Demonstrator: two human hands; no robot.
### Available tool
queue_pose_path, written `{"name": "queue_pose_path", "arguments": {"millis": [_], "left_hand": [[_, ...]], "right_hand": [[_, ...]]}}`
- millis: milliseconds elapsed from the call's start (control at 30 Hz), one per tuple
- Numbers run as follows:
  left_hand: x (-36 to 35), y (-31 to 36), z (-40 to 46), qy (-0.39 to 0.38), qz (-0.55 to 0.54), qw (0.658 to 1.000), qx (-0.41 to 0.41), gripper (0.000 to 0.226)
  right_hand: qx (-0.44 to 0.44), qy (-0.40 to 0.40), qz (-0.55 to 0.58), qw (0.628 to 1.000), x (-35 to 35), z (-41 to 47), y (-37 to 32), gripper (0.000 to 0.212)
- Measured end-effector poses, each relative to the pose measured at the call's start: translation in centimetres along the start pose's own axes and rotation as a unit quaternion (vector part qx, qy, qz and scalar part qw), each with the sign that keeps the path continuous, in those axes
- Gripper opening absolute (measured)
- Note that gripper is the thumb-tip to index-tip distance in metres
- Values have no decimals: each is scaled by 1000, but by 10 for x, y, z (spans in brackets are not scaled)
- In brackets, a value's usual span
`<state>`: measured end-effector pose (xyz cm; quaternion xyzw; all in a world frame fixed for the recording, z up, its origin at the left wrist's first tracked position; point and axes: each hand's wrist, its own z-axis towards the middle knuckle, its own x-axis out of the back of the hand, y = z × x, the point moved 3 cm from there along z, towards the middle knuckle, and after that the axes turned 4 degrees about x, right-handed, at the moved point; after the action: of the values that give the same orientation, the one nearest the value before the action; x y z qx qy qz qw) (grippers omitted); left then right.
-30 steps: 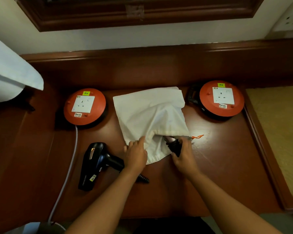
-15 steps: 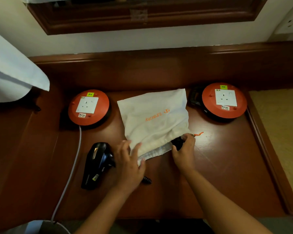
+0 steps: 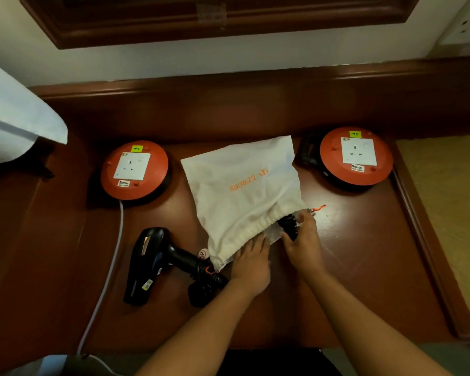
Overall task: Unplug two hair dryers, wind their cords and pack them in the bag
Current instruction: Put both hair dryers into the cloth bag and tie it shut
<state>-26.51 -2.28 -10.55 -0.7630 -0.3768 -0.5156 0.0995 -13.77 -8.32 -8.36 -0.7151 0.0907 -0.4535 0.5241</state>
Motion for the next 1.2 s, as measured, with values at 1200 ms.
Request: {"name": "queue_pose_path", "arguments": {"millis": [1200], "left_hand": [[61, -87, -23, 147, -55, 987, 38, 29]], "right_hand": [[-88, 8, -41, 995, -15, 39, -4, 31]]}}
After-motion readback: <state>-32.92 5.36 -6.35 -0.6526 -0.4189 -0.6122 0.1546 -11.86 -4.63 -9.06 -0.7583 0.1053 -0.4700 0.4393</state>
